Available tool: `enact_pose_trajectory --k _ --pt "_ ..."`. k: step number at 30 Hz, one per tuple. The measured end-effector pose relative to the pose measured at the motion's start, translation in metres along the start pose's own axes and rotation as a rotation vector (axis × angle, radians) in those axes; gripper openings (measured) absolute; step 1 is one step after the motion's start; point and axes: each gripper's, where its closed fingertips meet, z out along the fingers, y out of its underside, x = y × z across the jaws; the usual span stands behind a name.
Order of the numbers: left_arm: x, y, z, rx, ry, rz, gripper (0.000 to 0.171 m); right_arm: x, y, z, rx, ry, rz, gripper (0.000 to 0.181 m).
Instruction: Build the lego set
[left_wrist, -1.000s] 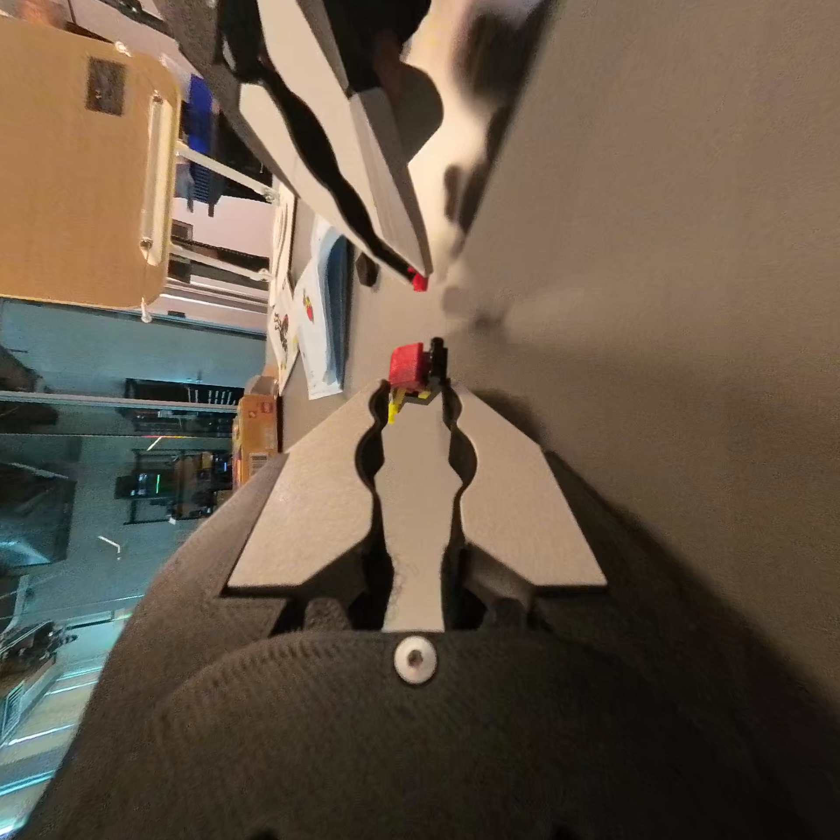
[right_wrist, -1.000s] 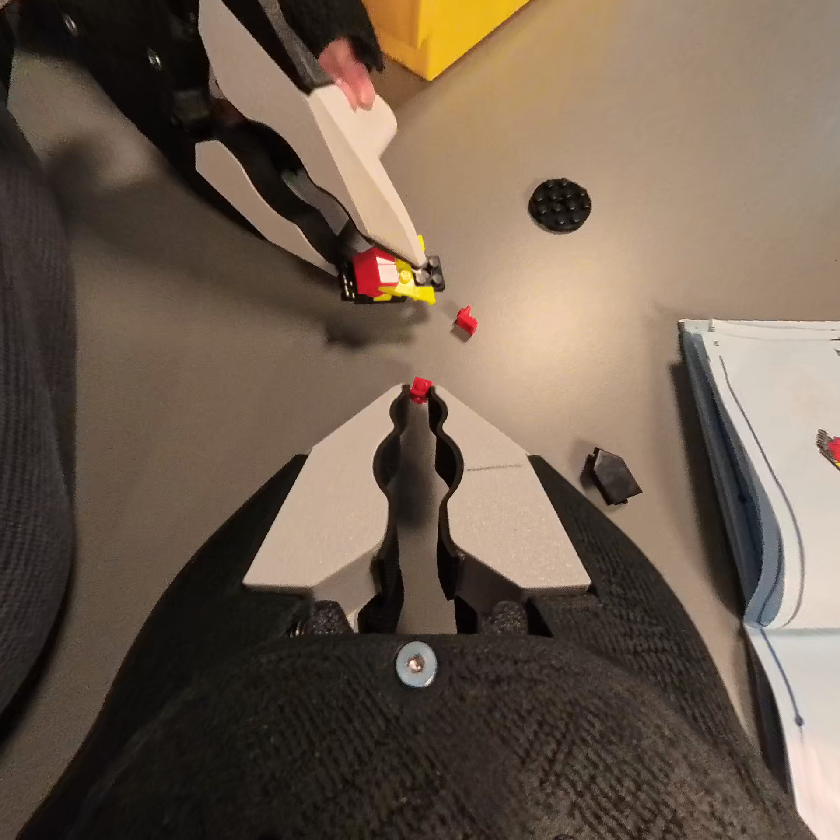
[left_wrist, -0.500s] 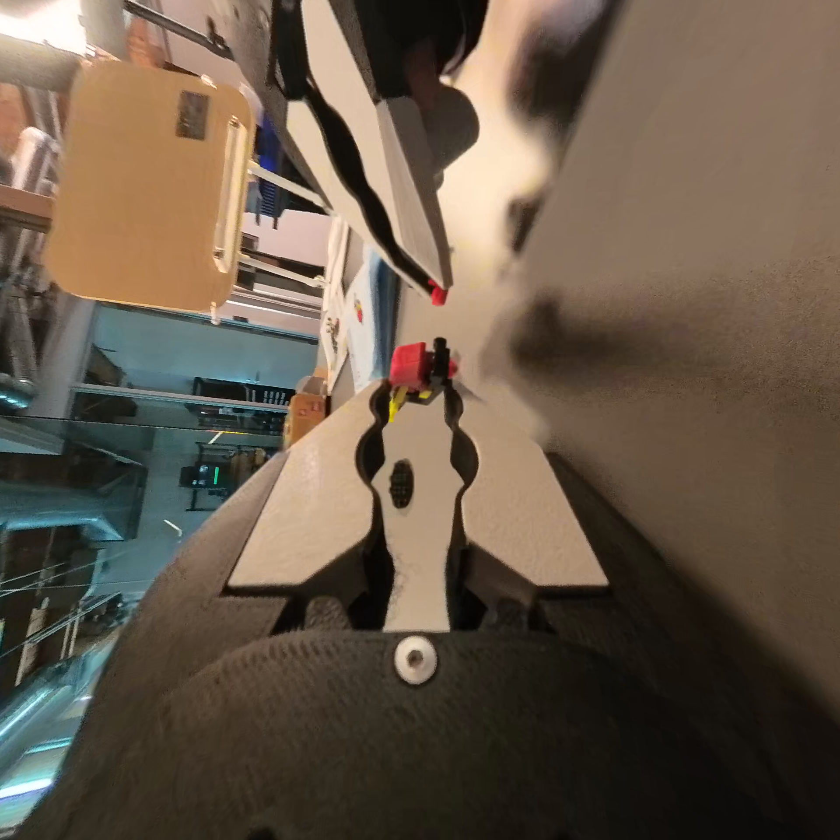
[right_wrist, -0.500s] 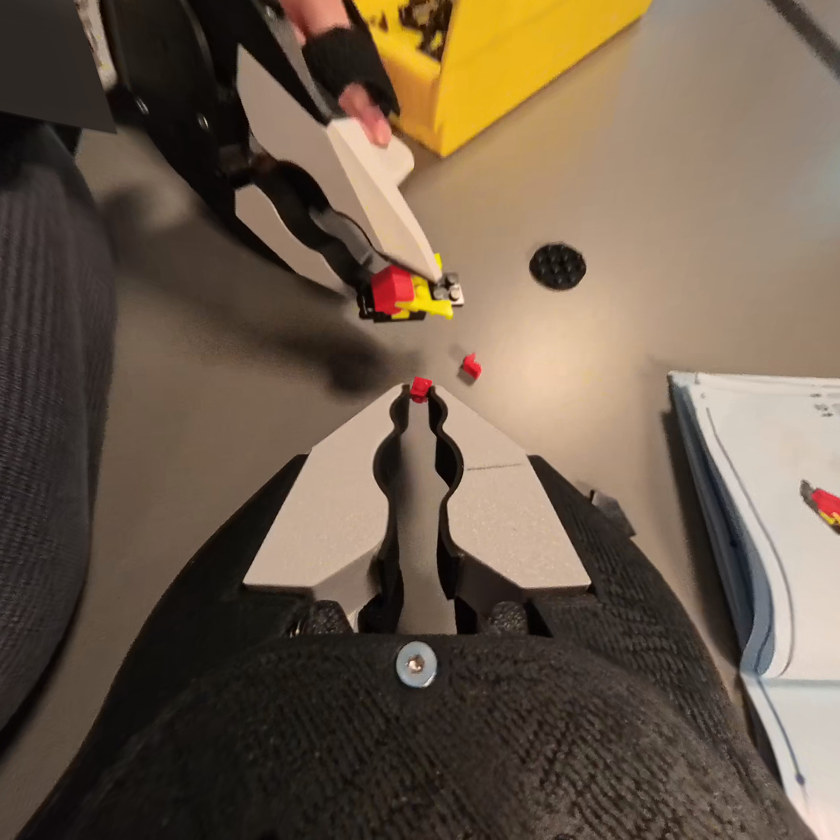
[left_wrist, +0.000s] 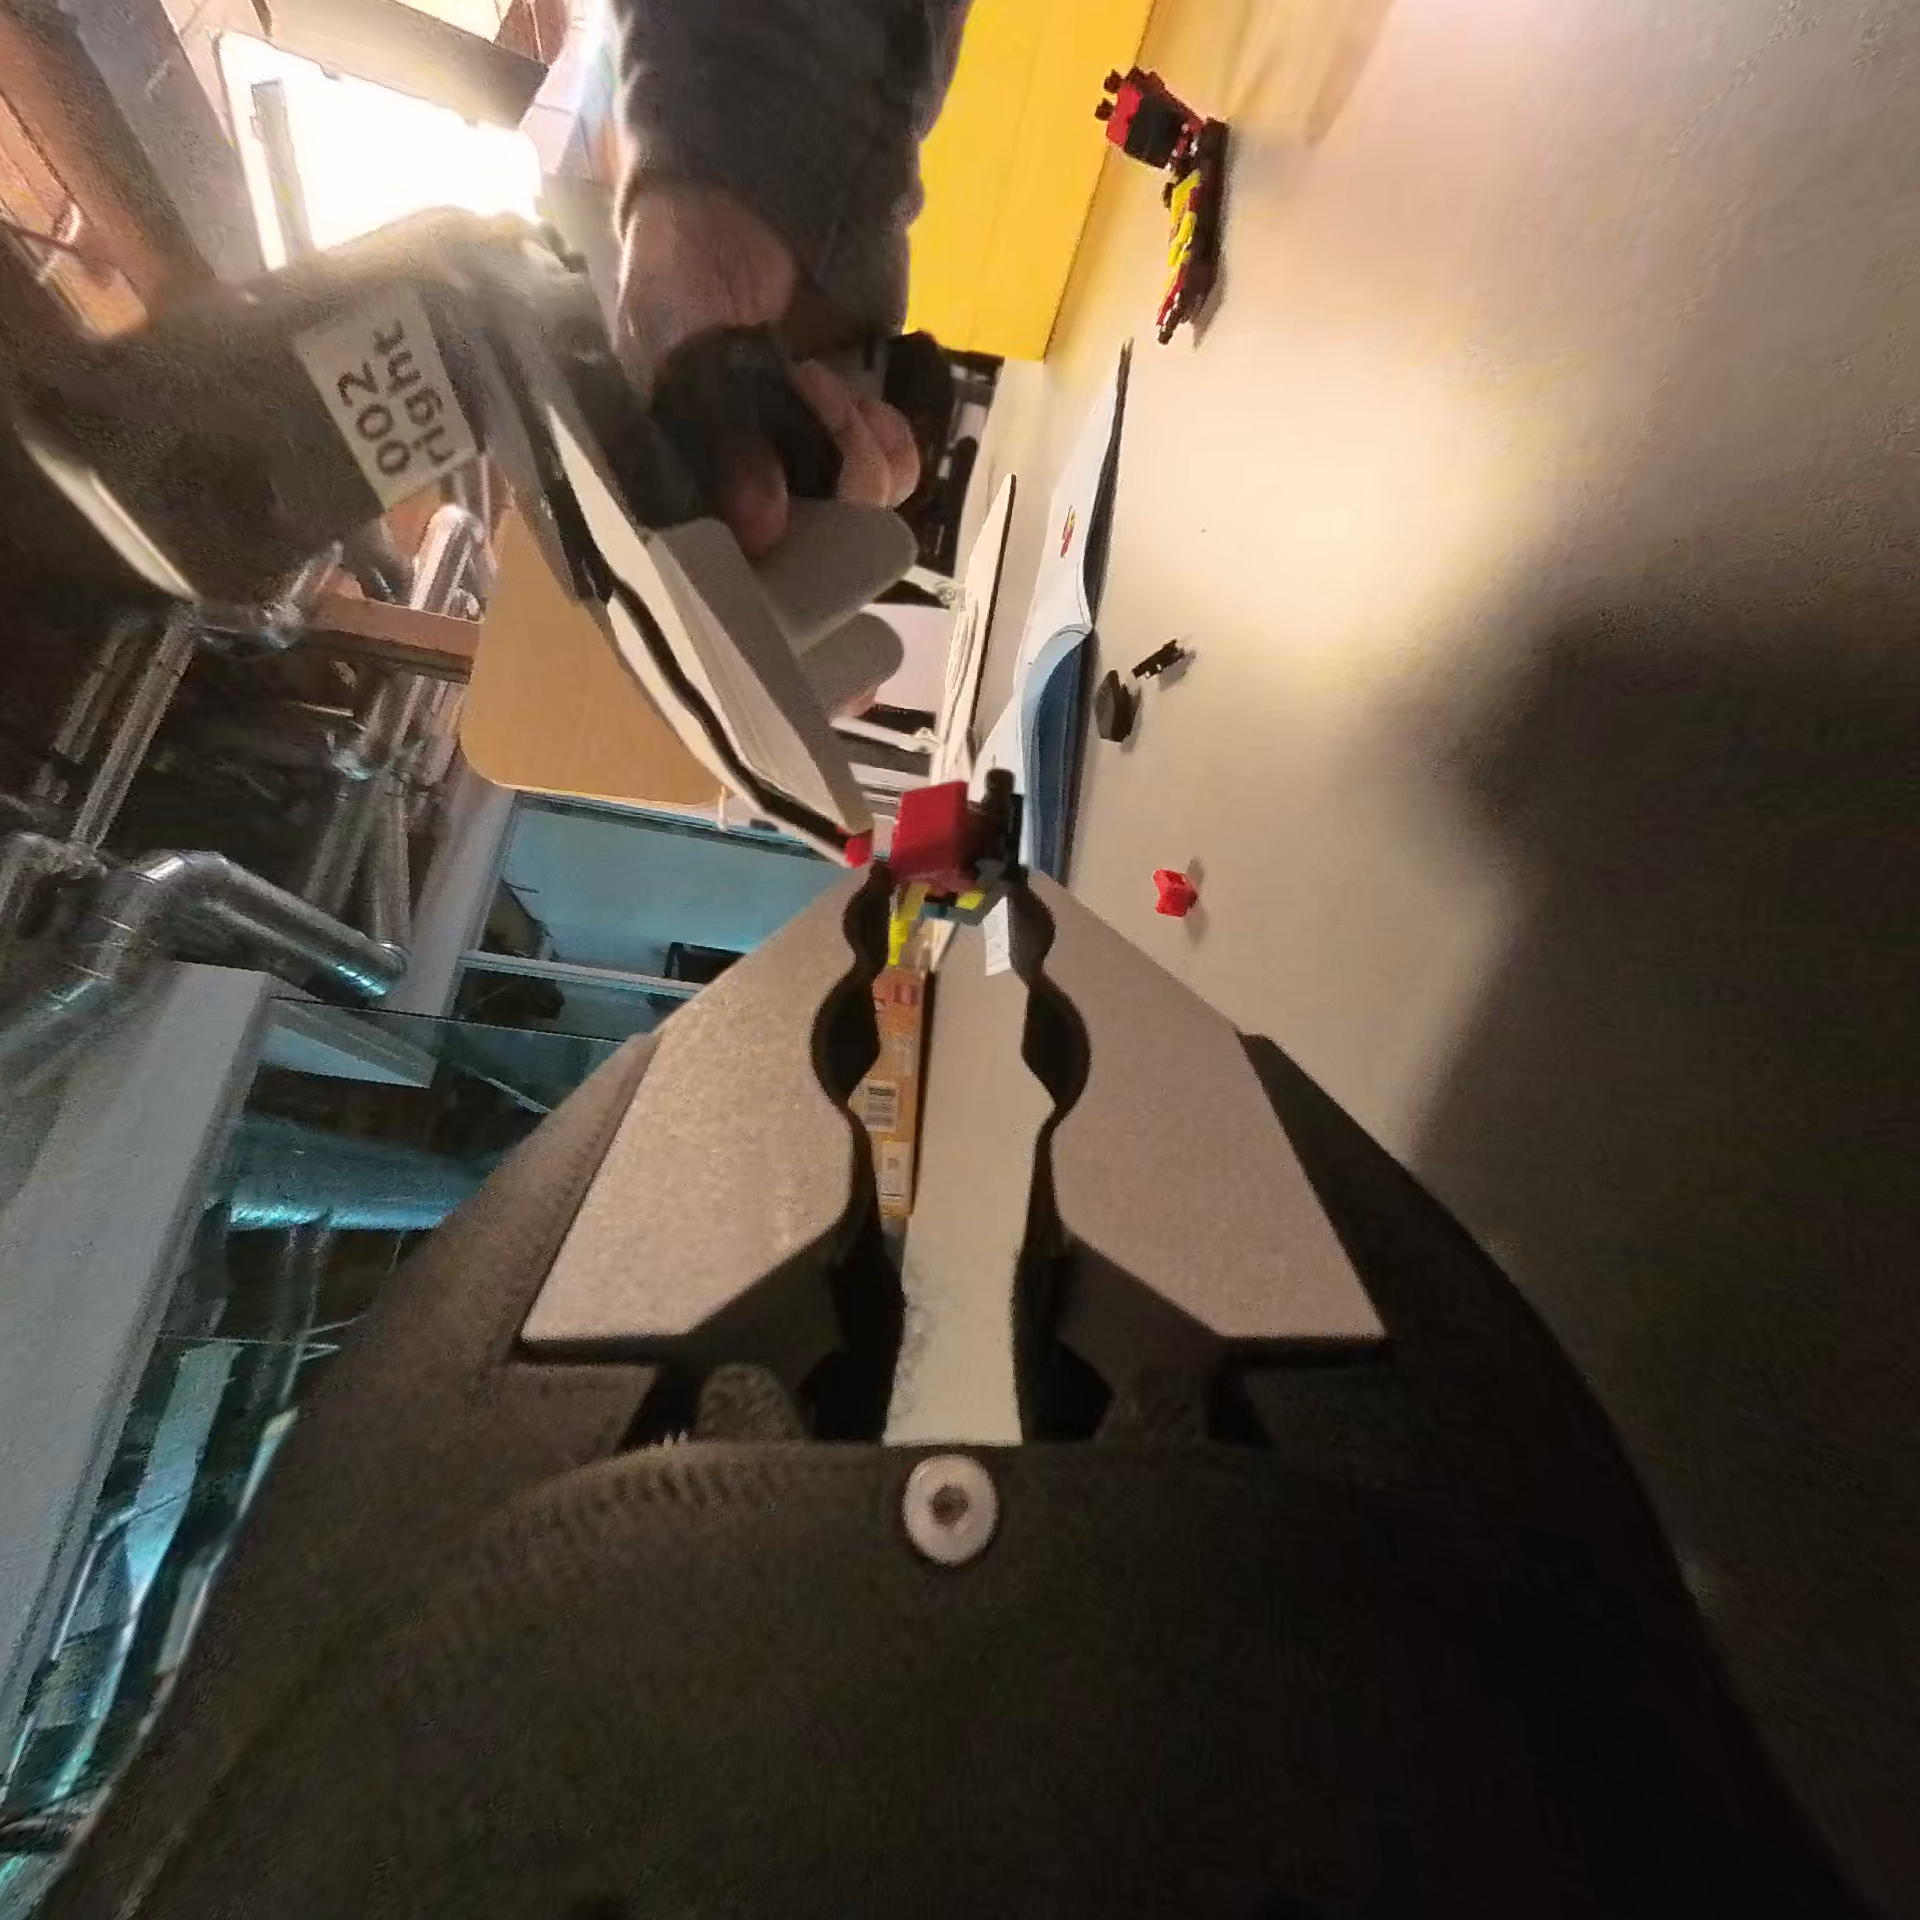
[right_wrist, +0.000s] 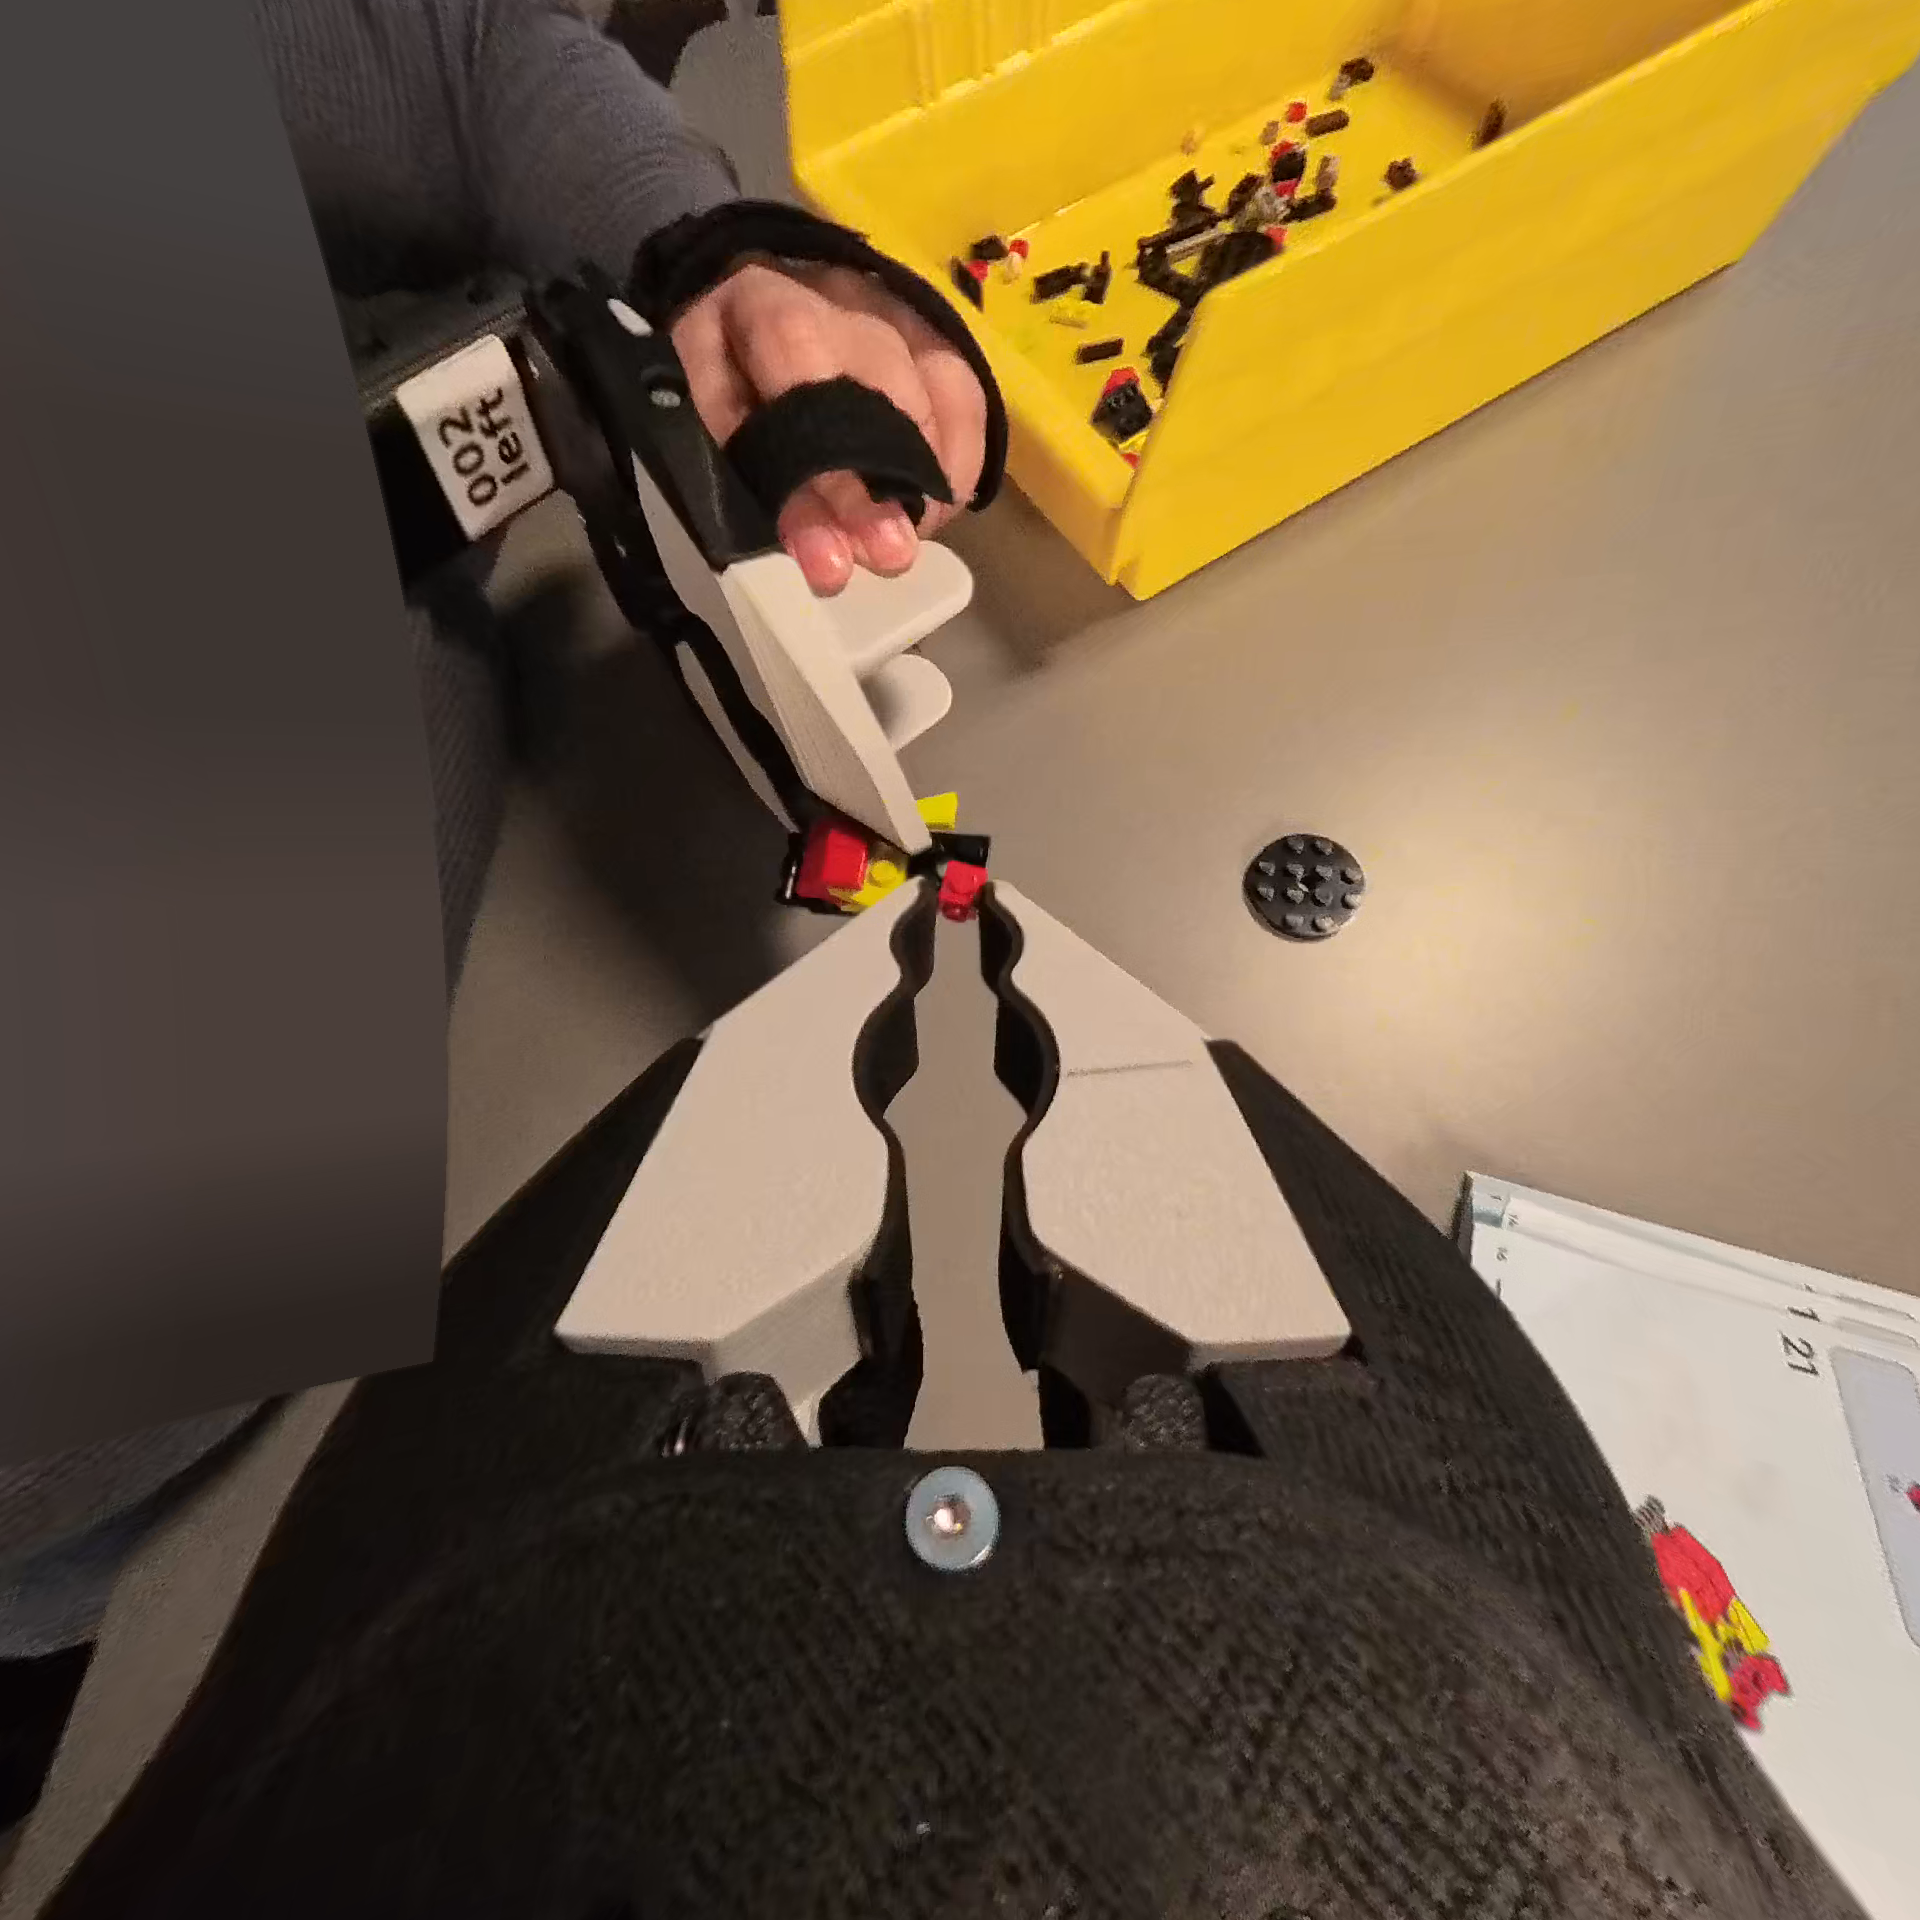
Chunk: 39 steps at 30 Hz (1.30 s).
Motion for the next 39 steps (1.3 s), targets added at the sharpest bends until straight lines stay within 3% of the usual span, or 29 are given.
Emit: enact_pose_trajectory --k 12,28,35,39 --pt "-0.005 -0.007 -0.008 0.033 -0.037 0.029 0.022 -0.006 -0.003 0.005 -0.116 -0.042 -0.004 0.006" --pt "-0.006 -0.008 -0.011 0.037 -0.047 0.037 0.022 -0.011 -0.006 0.006 -0.131 -0.040 -0.012 0.011" --pt "-0.006 -0.007 -0.012 0.034 -0.051 0.036 0.022 -0.012 -0.011 -0.002 -0.057 0.027 -0.101 0.027" --pt "-0.006 -0.002 -0.012 0.013 -0.047 0.029 0.022 -0.007 0.000 -0.009 -0.064 0.141 -0.171 0.034"
